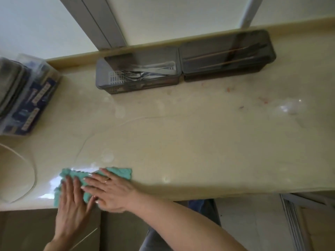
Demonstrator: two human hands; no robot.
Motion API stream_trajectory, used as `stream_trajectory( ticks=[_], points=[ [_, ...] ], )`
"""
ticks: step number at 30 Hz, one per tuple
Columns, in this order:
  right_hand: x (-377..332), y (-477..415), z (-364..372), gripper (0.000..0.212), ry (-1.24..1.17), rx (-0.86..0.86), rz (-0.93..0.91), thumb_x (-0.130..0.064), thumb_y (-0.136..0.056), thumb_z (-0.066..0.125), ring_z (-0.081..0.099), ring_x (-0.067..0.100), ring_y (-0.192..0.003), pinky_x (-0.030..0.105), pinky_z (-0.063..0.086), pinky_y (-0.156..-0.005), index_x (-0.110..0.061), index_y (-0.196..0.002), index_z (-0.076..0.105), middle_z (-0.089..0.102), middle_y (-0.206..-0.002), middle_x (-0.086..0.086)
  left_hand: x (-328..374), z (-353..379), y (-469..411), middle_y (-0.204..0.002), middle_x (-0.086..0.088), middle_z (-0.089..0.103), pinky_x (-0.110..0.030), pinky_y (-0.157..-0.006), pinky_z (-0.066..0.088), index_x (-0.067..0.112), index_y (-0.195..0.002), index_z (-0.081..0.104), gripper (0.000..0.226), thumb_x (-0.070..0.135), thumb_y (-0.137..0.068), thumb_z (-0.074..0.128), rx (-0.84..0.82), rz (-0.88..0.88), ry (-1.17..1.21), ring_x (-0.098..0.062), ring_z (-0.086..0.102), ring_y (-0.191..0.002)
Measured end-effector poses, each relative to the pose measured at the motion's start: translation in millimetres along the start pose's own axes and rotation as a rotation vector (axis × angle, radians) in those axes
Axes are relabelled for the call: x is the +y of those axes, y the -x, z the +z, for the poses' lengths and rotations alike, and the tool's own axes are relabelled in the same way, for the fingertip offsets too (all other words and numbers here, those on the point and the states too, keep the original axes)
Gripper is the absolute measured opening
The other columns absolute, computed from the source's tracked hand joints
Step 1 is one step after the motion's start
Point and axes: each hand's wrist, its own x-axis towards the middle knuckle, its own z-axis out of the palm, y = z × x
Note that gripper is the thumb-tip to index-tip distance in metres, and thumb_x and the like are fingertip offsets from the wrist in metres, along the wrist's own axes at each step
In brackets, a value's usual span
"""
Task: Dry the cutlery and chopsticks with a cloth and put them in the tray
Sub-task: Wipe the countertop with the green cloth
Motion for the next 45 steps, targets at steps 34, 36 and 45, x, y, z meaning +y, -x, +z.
stream_trajectory(
  ticks=[34, 36, 45],
  points=[
    [194, 337, 33, 0.056, -0.017, 0.331, 1.174, -0.035, -0.1, 0.019, 0.011, 0.023, -0.147, 0.049, 0.016, -0.116, -0.013, -0.151, 0.018, 0.014, -0.159, 0.005, 385, -81, -100, -0.139, -0.013, 0.049, -0.058, -0.105, 0.029, 0.009, -0.131, 0.053, 0.064, 0.048, -0.085, 0.032, 0.124, 0.983, 0.088, -0.033, 0.045, -0.13],
    [173, 351, 37, 0.055, -0.022, 0.331, 1.188, -0.035, -0.1, 0.02, 0.01, 0.024, -0.147, 0.05, 0.017, -0.116, -0.015, -0.151, 0.018, 0.013, -0.159, 0.006, 389, -80, -89, -0.136, -0.013, 0.052, -0.059, -0.104, 0.031, 0.009, -0.127, 0.056, 0.064, 0.048, -0.083, 0.03, 0.076, 1.013, 0.123, -0.034, 0.047, -0.128],
    [106, 404, 53, 0.058, -0.105, 0.294, 1.147, -0.043, -0.099, 0.022, 0.011, 0.025, -0.147, 0.048, 0.015, -0.117, -0.015, -0.15, 0.023, 0.015, -0.159, 0.007, 404, -54, -37, -0.134, -0.018, 0.05, -0.066, -0.101, 0.031, 0.029, -0.105, 0.061, 0.041, 0.053, -0.08, 0.039, 0.17, 1.199, 0.057, -0.043, 0.038, -0.132]
  ],
)
